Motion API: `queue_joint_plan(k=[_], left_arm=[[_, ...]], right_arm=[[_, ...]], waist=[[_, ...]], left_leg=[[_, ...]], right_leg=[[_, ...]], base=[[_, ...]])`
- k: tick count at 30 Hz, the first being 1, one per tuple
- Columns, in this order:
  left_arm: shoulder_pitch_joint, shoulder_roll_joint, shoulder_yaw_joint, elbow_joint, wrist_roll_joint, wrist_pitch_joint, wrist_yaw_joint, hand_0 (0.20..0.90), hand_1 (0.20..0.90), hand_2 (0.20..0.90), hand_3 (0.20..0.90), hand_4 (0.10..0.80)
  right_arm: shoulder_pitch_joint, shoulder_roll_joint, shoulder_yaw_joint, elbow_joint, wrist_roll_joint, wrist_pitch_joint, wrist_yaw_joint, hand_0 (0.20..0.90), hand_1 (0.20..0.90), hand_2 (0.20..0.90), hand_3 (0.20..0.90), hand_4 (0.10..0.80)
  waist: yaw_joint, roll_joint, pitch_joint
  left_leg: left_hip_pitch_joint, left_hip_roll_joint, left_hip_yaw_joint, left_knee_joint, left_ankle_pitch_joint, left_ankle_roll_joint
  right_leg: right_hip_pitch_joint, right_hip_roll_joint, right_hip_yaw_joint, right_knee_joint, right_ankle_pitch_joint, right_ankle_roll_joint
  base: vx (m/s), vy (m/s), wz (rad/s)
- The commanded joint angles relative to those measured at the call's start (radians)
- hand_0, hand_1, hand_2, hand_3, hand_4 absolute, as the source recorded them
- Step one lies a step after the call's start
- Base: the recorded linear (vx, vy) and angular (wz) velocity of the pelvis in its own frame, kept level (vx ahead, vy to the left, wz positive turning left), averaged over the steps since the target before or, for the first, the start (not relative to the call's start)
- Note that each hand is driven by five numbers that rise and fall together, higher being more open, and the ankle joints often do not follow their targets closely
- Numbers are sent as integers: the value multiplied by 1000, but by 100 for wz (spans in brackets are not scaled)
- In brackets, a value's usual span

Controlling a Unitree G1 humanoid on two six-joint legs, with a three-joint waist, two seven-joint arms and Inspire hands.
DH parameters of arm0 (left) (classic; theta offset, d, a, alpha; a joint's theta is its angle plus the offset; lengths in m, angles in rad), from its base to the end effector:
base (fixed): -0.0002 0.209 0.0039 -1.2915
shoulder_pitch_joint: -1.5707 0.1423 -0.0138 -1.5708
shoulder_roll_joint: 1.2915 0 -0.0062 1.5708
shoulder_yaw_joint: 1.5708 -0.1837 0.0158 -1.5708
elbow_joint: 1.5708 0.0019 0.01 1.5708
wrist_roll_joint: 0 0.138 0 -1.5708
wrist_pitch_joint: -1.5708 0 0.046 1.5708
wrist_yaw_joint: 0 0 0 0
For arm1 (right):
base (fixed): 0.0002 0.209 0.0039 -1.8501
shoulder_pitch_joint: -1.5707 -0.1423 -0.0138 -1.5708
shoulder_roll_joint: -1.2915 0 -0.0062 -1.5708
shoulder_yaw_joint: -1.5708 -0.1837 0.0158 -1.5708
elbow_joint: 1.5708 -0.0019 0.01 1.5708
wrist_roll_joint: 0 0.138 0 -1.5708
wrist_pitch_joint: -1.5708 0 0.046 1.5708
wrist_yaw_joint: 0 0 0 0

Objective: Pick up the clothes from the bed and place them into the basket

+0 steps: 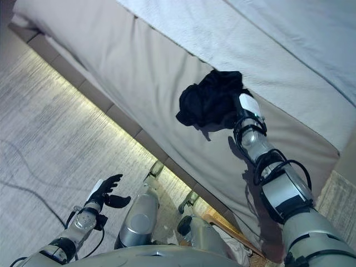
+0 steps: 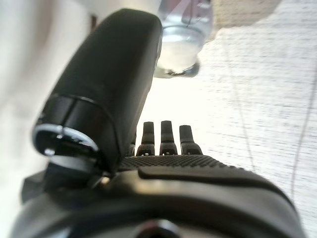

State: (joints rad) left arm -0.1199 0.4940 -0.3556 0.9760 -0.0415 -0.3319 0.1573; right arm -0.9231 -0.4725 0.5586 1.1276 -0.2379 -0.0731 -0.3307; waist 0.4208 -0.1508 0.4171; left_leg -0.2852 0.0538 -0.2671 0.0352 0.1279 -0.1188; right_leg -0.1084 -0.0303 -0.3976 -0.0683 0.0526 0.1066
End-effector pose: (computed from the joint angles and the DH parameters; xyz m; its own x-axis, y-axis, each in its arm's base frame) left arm 0.1592 0.2634 -0.0571 0.8612 0.1553 -0.4840 0.1592 0.8219 0.5469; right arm 0.3427 -0.2088 0.1009 0.9923 -0.1135 0.0495 0.0955 0.4476 -0.8891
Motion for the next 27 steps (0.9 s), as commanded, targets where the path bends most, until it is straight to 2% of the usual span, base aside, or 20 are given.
queue_joint_plan(k=[1, 4, 5, 7, 9, 11, 15, 18, 23, 24, 25, 27], left_arm=[[4, 70, -2, -64, -29, -79, -7, 900, 900, 900, 900, 800], [-2, 89, -28, -120, -19, -107, 0, 900, 900, 900, 900, 800], [0, 89, -28, -123, -27, -105, 3, 900, 900, 900, 900, 800], [-5, 91, -27, -138, -49, -98, 13, 900, 900, 900, 900, 800], [-22, 98, -19, -148, -68, -77, 22, 900, 900, 900, 900, 800], [-29, 100, 0, -157, -103, -64, 18, 900, 900, 900, 900, 800], [-17, 104, 26, -186, -126, -52, 17, 900, 900, 900, 900, 800], [-9, 106, 31, -207, -112, -38, 28, 900, 900, 900, 900, 800], [-31, 100, 3, -252, -132, -7, 25, 900, 900, 900, 900, 800], [-35, 100, -2, -261, -133, 0, 23, 900, 900, 900, 900, 800], [-38, 101, -12, -273, -135, 7, 22, 900, 900, 900, 900, 800], [-37, 103, -18, -288, -138, 18, 20, 900, 900, 900, 900, 800]], right_arm=[[-79, -79, 30, -34, 11, 65, -77, 900, 900, 900, 900, 800], [-162, -89, 41, 22, 25, 160, -83, 900, 900, 900, 900, 800], [-170, -89, 41, 30, 26, 170, -79, 900, 900, 900, 900, 800], [-193, -83, 39, 56, 56, 208, -78, 900, 900, 900, 900, 800], [-224, -74, 35, 91, 81, 287, -10, 900, 900, 900, 900, 800], [-232, -77, 46, 126, 119, 375, 53, 900, 900, 900, 900, 800], [-192, -76, 32, 167, 165, 471, 71, 900, 900, 900, 900, 800], [-145, -64, 4, 223, 118, 597, 91, 900, 900, 900, 900, 800], [-116, -57, -33, 299, 111, 659, 97, 900, 900, 900, 900, 800], [-121, -59, -40, 307, 114, 652, 89, 533, 533, 533, 472, 372], [-131, -64, -46, 314, 132, 633, 64, 300, 300, 300, 200, 100], [-146, -80, -52, 315, 147, 607, 48, 300, 300, 300, 200, 100]], waist=[[32, 0, -12], [53, 21, 35], [53, 23, 37], [61, 40, 61], [67, 56, 81], [68, 71, 93], [65, 80, 102], [62, 80, 103], [57, 109, 103], [57, 115, 103], [56, 123, 103], [53, 130, 103]], left_leg=[[-73, -85, 68, 64, -63, 89], [-164, -114, 59, 155, -75, 89], [-168, -112, 56, 173, -111, 86], [-220, -126, 56, 237, -125, 92], [-276, -136, 52, 292, -133, 99], [-305, -141, 48, 307, -127, 104], [-311, -141, 41, 301, -123, 106], [-307, -139, 39, 292, -125, 108], [-298, -155, 37, 285, -125, 112], [-297, -158, 37, 284, -125, 111], [-293, -161, 36, 280, -126, 110], [-284, -162, 38, 273, -125, 108]], right_leg=[[-32, -68, 37, 152, 10, -8], [-85, -74, 8, 181, 13, -17], [-90, -69, 18, 194, -9, -11], [-139, -80, 6, 244, -17, -17], [-197, -91, -6, 305, -32, -26], [-234, -94, -8, 339, -40, -32], [-258, -95, -5, 354, -45, -35], [-260, -95, -5, 353, -42, -33], [-259, -102, -9, 341, -35, -32], [-257, -103, -10, 337, -35, -32], [-252, -104, -9, 327, -35, -32], [-242, -101, -5, 313, -34, -33]], base=[[2, -62, 24], [-9, -9, 25], [45, 14, 11], [13, 9, 4], [-32, 22, 4], [-55, 40, 10], [-29, 11, 4], [5, -54, 3], [-5, -35, 3], [-23, -33, 0], [0, 0, 0], [-34, -7, 1]])
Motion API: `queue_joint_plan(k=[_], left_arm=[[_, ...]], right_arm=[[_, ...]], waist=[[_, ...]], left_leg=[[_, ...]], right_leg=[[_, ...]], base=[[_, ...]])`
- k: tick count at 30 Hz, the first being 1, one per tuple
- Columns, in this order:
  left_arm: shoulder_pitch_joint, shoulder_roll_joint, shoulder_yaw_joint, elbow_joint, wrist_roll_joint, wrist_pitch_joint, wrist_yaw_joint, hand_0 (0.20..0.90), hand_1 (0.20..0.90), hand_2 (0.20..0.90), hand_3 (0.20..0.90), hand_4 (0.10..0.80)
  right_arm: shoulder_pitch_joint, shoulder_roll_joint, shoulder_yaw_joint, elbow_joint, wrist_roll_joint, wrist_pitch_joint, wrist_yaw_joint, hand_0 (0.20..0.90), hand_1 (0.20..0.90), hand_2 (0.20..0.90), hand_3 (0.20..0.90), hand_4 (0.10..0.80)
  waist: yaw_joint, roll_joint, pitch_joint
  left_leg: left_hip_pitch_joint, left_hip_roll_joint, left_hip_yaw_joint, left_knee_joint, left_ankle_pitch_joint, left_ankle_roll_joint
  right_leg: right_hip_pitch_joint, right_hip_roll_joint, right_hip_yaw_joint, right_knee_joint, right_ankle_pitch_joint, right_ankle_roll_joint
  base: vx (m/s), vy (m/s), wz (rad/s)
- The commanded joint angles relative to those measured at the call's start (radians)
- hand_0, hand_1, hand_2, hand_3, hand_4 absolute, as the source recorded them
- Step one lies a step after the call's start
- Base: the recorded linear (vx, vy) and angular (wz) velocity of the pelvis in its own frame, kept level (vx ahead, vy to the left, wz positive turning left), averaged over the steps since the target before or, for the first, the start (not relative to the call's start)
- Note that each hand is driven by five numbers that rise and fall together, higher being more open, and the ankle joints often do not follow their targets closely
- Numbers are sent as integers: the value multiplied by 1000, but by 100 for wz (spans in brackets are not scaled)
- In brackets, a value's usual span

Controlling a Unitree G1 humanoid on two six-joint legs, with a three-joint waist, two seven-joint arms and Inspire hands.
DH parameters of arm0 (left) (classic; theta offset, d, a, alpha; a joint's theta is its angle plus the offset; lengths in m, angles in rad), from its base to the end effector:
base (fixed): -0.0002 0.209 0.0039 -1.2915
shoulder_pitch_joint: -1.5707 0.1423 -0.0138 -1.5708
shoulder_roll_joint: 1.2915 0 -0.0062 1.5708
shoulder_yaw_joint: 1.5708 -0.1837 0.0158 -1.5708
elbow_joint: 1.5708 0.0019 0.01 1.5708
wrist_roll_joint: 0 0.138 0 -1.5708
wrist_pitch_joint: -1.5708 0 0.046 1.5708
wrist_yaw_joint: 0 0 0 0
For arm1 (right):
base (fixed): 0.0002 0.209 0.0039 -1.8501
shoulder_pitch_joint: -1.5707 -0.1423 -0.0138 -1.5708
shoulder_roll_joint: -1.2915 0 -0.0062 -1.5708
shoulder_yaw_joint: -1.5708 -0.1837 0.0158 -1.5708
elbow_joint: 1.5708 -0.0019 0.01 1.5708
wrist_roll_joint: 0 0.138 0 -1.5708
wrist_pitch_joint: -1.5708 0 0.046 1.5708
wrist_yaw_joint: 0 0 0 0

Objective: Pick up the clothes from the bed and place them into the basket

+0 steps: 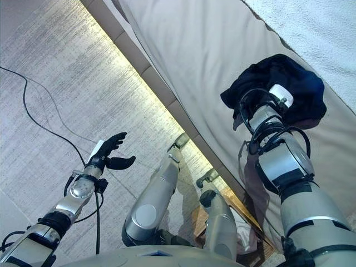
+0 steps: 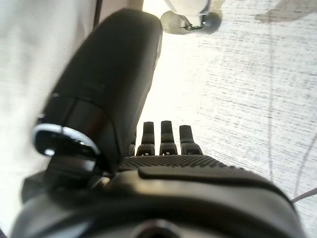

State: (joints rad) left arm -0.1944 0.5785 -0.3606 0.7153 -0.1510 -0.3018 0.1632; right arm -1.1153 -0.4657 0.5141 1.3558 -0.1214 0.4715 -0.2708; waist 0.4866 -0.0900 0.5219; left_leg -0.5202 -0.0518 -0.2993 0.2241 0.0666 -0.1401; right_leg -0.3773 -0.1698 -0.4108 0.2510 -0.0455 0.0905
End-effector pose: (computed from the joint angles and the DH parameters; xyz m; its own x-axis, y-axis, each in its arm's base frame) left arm 0.2087 0.2577 -0.0082 0.9676 0.0767 -0.2405 0.0618 0.8518 0.5202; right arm 0.3490 -0.2397 0.1286 0.7412 -0.6320 -0.2265 0.0986 0.4362 -0.8945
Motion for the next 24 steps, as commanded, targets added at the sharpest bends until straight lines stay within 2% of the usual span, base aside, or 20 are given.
queue_joint_plan(k=[1, 6, 9, 10, 11, 12, 16, 19, 21, 24], left_arm=[[40, 20, -16, -34, -26, -7, 15, 900, 900, 900, 900, 800], [45, 22, -15, -29, -17, -8, 28, 900, 900, 900, 900, 800], [46, 23, -15, -25, -8, -1, 30, 900, 900, 900, 900, 800], [46, 24, -15, -25, -8, -1, 30, 900, 900, 900, 900, 800], [52, 27, -10, -20, -8, 3, 26, 900, 900, 900, 900, 800], [57, 28, -7, -21, -5, 4, 23, 900, 900, 900, 900, 800], [89, 14, -8, 7, 5, -16, 19, 900, 900, 900, 900, 800], [111, -5, -4, 35, 20, -35, 23, 900, 900, 900, 900, 800], [141, -39, 7, 89, 50, -65, 28, 900, 900, 900, 900, 800], [167, -87, 12, 156, 75, -103, 40, 900, 900, 900, 900, 800]], right_arm=[[42, -99, -13, 86, 56, 45, -18, 300, 300, 300, 200, 100], [63, -123, -58, 79, 215, -88, -91, 300, 300, 300, 200, 100], [82, -129, -124, 72, 420, -248, -105, 300, 300, 300, 200, 100], [83, -129, -125, 72, 421, -249, -105, 300, 300, 300, 200, 100], [92, -141, -176, 50, 487, -344, -92, 300, 300, 300, 200, 100], [105, -148, -194, 36, 525, -389, -88, 300, 300, 300, 200, 100], [161, -152, -279, -26, 709, -542, -1, 300, 300, 300, 200, 100], [189, -149, -323, -66, 808, -599, 52, 300, 300, 300, 200, 100], [235, -125, -399, -122, 964, -680, 165, 300, 300, 300, 200, 100], [297, -87, -480, -199, 1091, -745, 239, 300, 300, 300, 200, 100]], waist=[[-15, 71, -2], [-23, 69, -3], [-26, 67, -20], [-25, 67, -20], [-33, 62, -39], [-36, 62, -42], [-61, 55, -88], [-71, 53, -112], [-90, 48, -162], [-118, 44, -215]], left_leg=[[-42, -56, 72, 78, -65, 128], [-5, -45, 79, 58, -72, 123], [27, -37, 80, 38, -79, 120], [28, -37, 80, 37, -79, 120], [54, -29, 82, 18, -82, 116], [58, -30, 86, 2, -48, 118], [131, -10, 102, -60, -45, 110], [178, 4, 113, -97, -41, 106], [249, 21, 128, -165, -30, 100], [310, 32, 145, -226, -10, 101]], right_leg=[[34, 41, 11, -15, 62, -18], [72, 51, 23, -35, 52, -24], [101, 57, 25, -48, 46, -26], [102, 57, 25, -48, 46, -26], [121, 64, 30, -58, 41, -25], [128, 62, 20, -73, 65, -32], [185, 74, 40, -114, 57, -31], [224, 76, 49, -135, 51, -31], [280, 83, 66, -170, 44, -26], [322, 86, 83, -197, 47, -20]], base=[[-37, 6, -2], [-17, -23, -7], [25, -50, -9], [40, -41, -2], [-60, 13, 2], [-66, 10, 4], [-18, 33, -6], [28, 58, -6], [84, 92, -4], [93, 115, -14]])
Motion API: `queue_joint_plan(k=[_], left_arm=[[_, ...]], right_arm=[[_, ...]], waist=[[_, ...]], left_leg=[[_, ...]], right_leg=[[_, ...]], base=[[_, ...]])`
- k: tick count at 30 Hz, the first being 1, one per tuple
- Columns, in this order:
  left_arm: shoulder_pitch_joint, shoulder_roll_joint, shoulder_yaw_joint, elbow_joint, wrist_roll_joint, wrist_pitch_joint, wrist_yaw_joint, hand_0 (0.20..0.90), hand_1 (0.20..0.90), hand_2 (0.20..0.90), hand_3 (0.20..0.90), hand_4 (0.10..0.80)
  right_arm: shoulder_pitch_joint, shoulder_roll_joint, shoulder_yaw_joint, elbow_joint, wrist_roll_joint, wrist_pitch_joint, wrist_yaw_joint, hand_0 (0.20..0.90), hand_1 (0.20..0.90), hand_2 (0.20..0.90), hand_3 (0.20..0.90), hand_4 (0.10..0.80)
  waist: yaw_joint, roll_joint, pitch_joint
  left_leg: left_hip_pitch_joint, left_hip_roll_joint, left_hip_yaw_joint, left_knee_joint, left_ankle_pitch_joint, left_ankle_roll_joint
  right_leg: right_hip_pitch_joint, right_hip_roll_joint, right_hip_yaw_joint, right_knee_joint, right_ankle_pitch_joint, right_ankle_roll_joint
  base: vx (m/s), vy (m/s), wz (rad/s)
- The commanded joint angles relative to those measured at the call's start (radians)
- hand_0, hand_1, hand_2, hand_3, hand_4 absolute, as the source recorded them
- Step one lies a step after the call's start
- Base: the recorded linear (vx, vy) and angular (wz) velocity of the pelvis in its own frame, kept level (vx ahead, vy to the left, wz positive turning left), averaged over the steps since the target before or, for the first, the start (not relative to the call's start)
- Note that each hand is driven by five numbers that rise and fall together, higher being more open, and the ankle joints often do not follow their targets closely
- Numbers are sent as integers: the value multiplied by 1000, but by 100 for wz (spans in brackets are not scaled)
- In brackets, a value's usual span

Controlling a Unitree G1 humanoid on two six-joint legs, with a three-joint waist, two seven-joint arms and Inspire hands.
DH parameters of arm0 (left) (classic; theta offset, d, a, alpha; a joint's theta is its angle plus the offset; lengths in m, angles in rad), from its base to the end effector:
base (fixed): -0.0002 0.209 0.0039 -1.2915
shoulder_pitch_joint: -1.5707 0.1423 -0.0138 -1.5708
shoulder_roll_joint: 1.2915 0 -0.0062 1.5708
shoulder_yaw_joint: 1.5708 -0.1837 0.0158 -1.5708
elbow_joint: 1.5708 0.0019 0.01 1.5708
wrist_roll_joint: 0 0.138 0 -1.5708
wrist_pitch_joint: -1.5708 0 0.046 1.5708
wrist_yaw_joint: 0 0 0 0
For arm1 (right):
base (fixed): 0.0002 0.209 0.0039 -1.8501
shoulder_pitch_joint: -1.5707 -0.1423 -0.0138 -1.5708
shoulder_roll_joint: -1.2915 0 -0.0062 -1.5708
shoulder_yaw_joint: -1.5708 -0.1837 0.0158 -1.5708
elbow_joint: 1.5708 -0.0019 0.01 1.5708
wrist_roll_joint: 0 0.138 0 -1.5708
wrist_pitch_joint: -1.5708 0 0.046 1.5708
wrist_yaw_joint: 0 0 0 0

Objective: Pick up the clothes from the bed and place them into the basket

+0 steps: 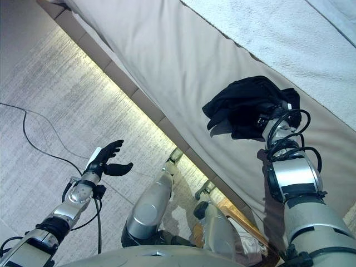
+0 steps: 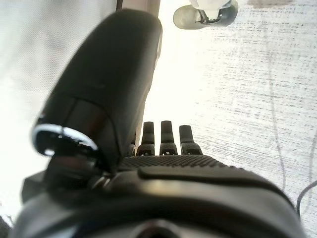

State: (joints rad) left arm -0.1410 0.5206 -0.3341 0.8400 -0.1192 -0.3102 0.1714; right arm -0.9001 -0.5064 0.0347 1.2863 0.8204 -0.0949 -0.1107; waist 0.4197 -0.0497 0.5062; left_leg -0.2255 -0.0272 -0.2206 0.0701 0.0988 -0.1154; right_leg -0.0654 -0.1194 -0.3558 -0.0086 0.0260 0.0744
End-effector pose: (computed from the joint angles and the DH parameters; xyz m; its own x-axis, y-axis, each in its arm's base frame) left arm 0.1824 0.2603 -0.0365 0.9189 0.1514 -0.3642 0.0623 0.8561 0.5130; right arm 0.3273 -0.2730 0.1011 0.8703 -0.4294 -0.2411 0.4882 0.8166 0.3079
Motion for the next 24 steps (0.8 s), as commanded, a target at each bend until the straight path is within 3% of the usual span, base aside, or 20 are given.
queue_joint_plan(k=[1, 11, 17, 24], left_arm=[[123, -48, -15, 54, 60, -103, 38, 900, 900, 900, 900, 800], [198, -149, 0, 165, 119, -93, 60, 900, 900, 900, 900, 800], [208, -164, 17, 208, 104, -82, 65, 900, 900, 900, 900, 800], [201, -167, 30, 209, 123, -43, 34, 900, 900, 900, 900, 800]], right_arm=[[107, -32, -27, -175, 176, -196, 88, 300, 300, 300, 200, 100], [363, 109, -64, -726, 247, -291, 88, 300, 300, 300, 200, 100], [434, 147, -92, -927, 295, -313, 144, 300, 300, 300, 200, 100], [519, 153, -138, -1221, 206, -382, 128, 300, 300, 300, 200, 100]], waist=[[-63, 2, -222], [-183, -3, -379], [-237, -1, -420], [-311, -1, -441]], left_leg=[[37, 8, 71, -93, -37, 77], [179, 4, 129, -150, -46, 97], [250, 8, 171, -157, -76, 109], [304, 9, 223, -152, -106, 129]], right_leg=[[25, 36, 38, 52, -22, -2], [104, 19, 112, 6, 7, 13], [141, 7, 152, -30, 33, 28], [129, -10, 197, 23, 46, 43]], base=[[101, 123, -10], [96, 119, -12], [22, 74, -27], [-13, 83, -24]])
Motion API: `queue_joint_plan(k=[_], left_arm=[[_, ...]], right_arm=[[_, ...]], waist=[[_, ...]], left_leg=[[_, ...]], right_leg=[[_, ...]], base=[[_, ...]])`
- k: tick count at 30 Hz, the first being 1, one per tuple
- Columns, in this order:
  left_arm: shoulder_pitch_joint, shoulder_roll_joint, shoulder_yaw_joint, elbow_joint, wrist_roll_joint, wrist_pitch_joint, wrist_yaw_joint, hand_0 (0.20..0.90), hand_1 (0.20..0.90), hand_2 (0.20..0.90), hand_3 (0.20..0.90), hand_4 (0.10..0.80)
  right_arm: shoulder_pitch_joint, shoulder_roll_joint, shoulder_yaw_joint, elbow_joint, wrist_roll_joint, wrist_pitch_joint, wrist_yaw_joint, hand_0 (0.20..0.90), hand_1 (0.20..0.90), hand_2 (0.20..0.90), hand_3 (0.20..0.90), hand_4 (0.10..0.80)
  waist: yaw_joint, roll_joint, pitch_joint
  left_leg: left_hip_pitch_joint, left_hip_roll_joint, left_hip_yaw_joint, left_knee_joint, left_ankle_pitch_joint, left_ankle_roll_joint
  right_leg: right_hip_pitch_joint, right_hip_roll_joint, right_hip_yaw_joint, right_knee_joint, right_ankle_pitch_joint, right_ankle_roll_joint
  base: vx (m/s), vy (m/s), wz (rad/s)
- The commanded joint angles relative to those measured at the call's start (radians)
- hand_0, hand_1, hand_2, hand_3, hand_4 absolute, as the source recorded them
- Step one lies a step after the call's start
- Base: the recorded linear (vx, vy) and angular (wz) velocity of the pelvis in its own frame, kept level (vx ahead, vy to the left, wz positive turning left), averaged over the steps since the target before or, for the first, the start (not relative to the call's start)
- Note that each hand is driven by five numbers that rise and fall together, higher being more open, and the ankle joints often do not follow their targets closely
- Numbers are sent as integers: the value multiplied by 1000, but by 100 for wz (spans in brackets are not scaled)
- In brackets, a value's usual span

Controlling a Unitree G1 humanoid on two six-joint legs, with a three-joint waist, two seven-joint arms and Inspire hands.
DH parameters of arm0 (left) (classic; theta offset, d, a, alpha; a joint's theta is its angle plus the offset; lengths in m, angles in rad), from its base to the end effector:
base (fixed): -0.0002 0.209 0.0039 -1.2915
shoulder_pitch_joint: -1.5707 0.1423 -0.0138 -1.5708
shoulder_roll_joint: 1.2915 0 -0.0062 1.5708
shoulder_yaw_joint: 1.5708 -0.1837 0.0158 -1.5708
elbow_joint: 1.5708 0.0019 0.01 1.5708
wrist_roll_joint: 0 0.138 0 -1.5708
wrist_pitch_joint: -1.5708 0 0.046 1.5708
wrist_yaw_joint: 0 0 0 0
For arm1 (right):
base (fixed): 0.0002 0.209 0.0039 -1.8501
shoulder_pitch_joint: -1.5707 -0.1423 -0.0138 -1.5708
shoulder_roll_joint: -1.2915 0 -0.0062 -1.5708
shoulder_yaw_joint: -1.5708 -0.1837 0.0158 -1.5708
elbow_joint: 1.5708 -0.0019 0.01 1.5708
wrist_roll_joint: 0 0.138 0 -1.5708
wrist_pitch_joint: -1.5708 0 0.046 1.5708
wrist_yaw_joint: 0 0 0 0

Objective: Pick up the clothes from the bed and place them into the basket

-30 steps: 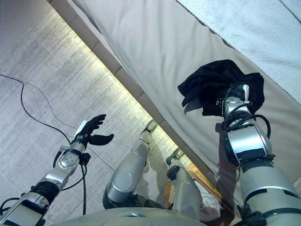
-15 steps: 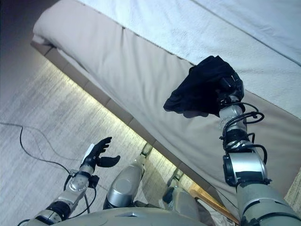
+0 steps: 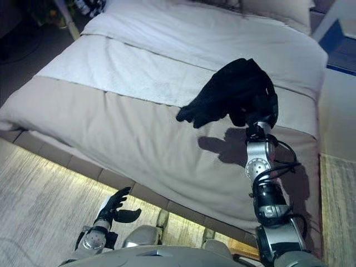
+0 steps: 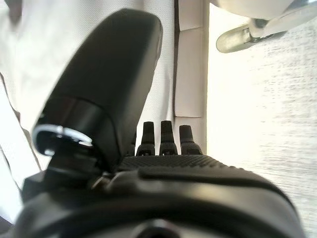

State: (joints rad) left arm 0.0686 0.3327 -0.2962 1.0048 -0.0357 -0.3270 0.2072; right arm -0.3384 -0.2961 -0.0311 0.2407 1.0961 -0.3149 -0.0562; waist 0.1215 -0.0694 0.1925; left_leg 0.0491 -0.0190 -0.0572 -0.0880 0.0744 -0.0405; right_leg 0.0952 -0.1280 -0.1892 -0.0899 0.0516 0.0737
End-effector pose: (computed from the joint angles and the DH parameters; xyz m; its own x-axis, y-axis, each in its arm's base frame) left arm 0.0925 0.2274 -0.0961 0.7421 0.2035 -0.6387 0.1145 0.9003 0.4199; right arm 0.2649 -0.2121 0.0966 0.9249 -0.2680 0.2698 -0.0190 0.6760 0.7366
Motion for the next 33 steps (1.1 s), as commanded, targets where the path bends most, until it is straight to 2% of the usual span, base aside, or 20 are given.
queue_joint_plan(k=[1, 7, 8, 9, 11, 12, 14, 15, 17, 18, 19, 20, 22, 23, 25, 28, 30, 31, 33], left_arm=[[-12, 21, -11, 40, 47, -21, -10, 900, 900, 900, 900, 800], [-33, 25, -44, 6, 84, 1, -55, 900, 900, 900, 900, 800], [-37, 27, -50, 2, 98, -2, -62, 900, 900, 900, 900, 800], [-43, 36, -57, -10, 109, 1, -63, 900, 900, 900, 900, 800], [-35, 50, -35, -27, 96, 10, -56, 900, 900, 900, 900, 800], [-35, 54, -28, -28, 84, 14, -51, 900, 900, 900, 900, 800], [-38, 66, -18, -31, 62, 8, -41, 900, 900, 900, 900, 800], [-39, 71, -20, -33, 48, 7, -33, 900, 900, 900, 900, 800], [-41, 72, -11, -17, 25, 2, -28, 900, 900, 900, 900, 800], [-37, 70, -2, -13, 24, 2, -28, 900, 900, 900, 900, 800], [-32, 66, 6, -7, 27, 2, -27, 900, 900, 900, 900, 800], [-28, 60, 11, -2, 37, 3, -26, 900, 900, 900, 900, 800], [-25, 52, 14, 3, 38, 4, -20, 900, 900, 900, 900, 800], [-23, 45, 15, 3, 37, 4, -11, 900, 900, 900, 900, 800], [-19, 33, 13, 7, 47, 4, 0, 900, 900, 900, 900, 800], [-20, 11, 18, -8, 42, -16, -22, 900, 900, 900, 900, 800], [-19, 2, 17, -16, 32, -28, -31, 900, 900, 900, 900, 800], [-13, -6, 16, -26, 30, -26, -31, 900, 900, 900, 900, 800], [-6, -13, 19, -22, 34, -31, -35, 900, 900, 900, 900, 800]], right_arm=[[-32, -58, -78, -204, -77, -172, 72, 300, 300, 300, 200, 100], [50, -70, -121, -340, -148, -230, 40, 300, 300, 300, 200, 100], [61, -71, -127, -356, -148, -236, 37, 300, 300, 300, 200, 100], [74, -76, -134, -370, -155, -242, 30, 300, 300, 300, 200, 100], [74, -73, -131, -358, -142, -243, 38, 300, 300, 300, 200, 100], [70, -71, -126, -356, -134, -238, 47, 300, 300, 300, 200, 100], [61, -72, -110, -353, -119, -244, 54, 300, 300, 300, 200, 100], [61, -71, -102, -359, -121, -249, 51, 300, 300, 300, 200, 100], [69, -51, -99, -353, -132, -261, 63, 300, 300, 300, 200, 100], [71, -44, -96, -349, -142, -266, 65, 300, 300, 300, 200, 100], [70, -38, -87, -346, -152, -265, 63, 300, 300, 300, 200, 100], [67, -27, -73, -350, -168, -259, 51, 300, 300, 300, 200, 100], [62, -15, -54, -365, -211, -253, 13, 300, 300, 300, 200, 100], [59, -5, -36, -380, -233, -249, -1, 300, 300, 300, 200, 100], [77, 9, -23, -404, -274, -251, -42, 300, 300, 300, 200, 100], [121, -18, -22, -439, -338, -271, -94, 300, 300, 300, 200, 100], [141, -34, -34, -450, -350, -285, -110, 300, 300, 300, 200, 100], [146, -50, -46, -446, -362, -302, -133, 300, 300, 300, 200, 100], [140, -59, -54, -440, -392, -315, -165, 300, 300, 300, 200, 100]], waist=[[-22, 18, -128], [-86, 21, -117], [-95, 22, -113], [-111, 22, -103], [-100, 31, -97], [-97, 37, -96], [-77, 59, -92], [-64, 72, -91], [-38, 85, -96], [-24, 84, -99], [-8, 78, -105], [10, 71, -108], [30, 61, -111], [41, 54, -112], [47, 44, -114], [28, 40, -108], [17, 40, -104], [10, 33, -95], [11, 26, -82]], left_leg=[[34, -3, 64, 6, -85, 59], [44, -17, 102, 3, -108, 79], [45, -21, 110, 2, -113, 81], [48, -26, 126, 1, -125, 80], [53, -14, 193, 1, -124, 76], [50, -8, 212, 3, -118, 77], [33, 13, 276, 13, -102, 80], [16, 24, 316, 24, -95, 86], [-25, 31, 393, 66, -104, 96], [-36, 31, 424, 77, -107, 98], [-34, 24, 431, 80, -128, 96], [-46, 26, 462, 87, -124, 98], [-56, 35, 499, 92, -116, 94], [-66, 47, 523, 97, -106, 86], [-88, 67, 544, 112, -85, 61], [-90, 94, 544, 116, -53, 32], [-93, 108, 543, 134, -51, 24], [-105, 118, 525, 187, -66, 16], [-128, 124, 470, 243, -83, 3]], right_leg=[[-35, -6, 37, 112, 25, 48], [-87, -46, 80, 140, 87, 86], [-101, -58, 81, 139, 106, 93], [-143, -80, 74, 153, 162, 112], [-179, -103, -41, 228, 182, 127], [-179, -107, -70, 254, 177, 125], [-170, -122, -138, 329, 146, 105], [-150, -127, -166, 372, 113, 85], [-105, -148, -214, 421, 57, 65], [-80, -162, -245, 413, 53, 65], [-44, -180, -261, 405, 40, 86], [-4, -191, -301, 373, 44, 90], [48, -178, -340, 307, 34, 88], [79, -153, -362, 244, 15, 79], [109, -97, -353, 151, -20, 69], [102, -64, -333, 104, -30, 57], [97, -48, -331, 93, -49, 47], [88, -43, -323, 93, -53, 33], [80, -42, -304, 95, -51, 23]], base=[[-23, 116, -27], [-35, 82, -25], [-100, 45, -40], [-133, 57, -50], [-156, 69, -70], [-202, 69, -96], [-266, 66, -114], [-264, 72, -145], [-261, 54, -148], [-151, -7, -134], [-113, -78, -134], [-74, -87, -113], [-144, -147, -101], [-169, -261, -123], [-103, -270, -100], [-95, -169, -81], [-99, -150, -23], [-57, -126, -20], [-16, -49, -17]])
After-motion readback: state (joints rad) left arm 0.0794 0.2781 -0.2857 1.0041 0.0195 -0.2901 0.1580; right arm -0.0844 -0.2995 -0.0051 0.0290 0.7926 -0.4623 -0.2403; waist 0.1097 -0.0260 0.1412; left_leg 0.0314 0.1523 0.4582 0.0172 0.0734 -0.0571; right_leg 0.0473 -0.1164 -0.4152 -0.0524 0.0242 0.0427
